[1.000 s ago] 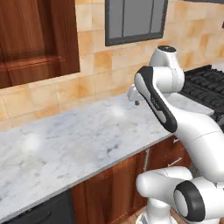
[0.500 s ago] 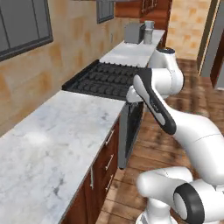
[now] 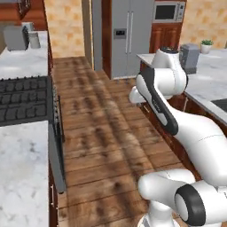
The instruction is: Navigate to the sink.
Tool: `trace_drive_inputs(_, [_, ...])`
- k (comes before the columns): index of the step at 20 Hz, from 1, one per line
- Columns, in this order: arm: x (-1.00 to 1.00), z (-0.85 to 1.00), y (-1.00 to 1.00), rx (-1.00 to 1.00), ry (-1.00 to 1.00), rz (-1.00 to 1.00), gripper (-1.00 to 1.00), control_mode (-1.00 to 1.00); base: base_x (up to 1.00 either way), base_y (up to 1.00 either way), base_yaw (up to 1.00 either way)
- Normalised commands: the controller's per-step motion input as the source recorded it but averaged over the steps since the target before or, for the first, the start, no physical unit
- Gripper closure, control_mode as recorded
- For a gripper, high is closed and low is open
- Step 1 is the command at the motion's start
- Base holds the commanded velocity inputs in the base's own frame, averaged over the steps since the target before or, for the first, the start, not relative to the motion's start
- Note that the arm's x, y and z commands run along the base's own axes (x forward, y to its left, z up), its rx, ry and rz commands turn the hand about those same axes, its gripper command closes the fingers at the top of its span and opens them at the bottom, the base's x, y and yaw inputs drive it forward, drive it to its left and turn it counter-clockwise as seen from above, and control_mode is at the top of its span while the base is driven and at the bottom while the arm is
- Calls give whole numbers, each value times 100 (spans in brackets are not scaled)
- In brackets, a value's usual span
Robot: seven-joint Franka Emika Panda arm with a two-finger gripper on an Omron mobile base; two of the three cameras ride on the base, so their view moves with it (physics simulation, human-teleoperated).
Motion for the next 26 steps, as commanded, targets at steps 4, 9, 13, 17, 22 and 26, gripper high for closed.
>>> trace_drive_inputs(4, [0,0,0,0,0,0,-100,100,2,-33,-75])
trace_drive_inputs(9, [0,0,0,0,0,0,-100,100,35,-26,-73])
trace_drive_inputs(13, [0,0,0,0,0,0,-100,100,72,-9,-71])
trace_drive_inputs(17, [0,0,0,0,0,0,-100,100,93,6,-63])
trace_drive_inputs(22, [0,0,0,0,0,0,-100,100,93,35,-56])
trace_drive_inputs(26, [0,0,0,0,0,0,-100,100,80,69,-53])
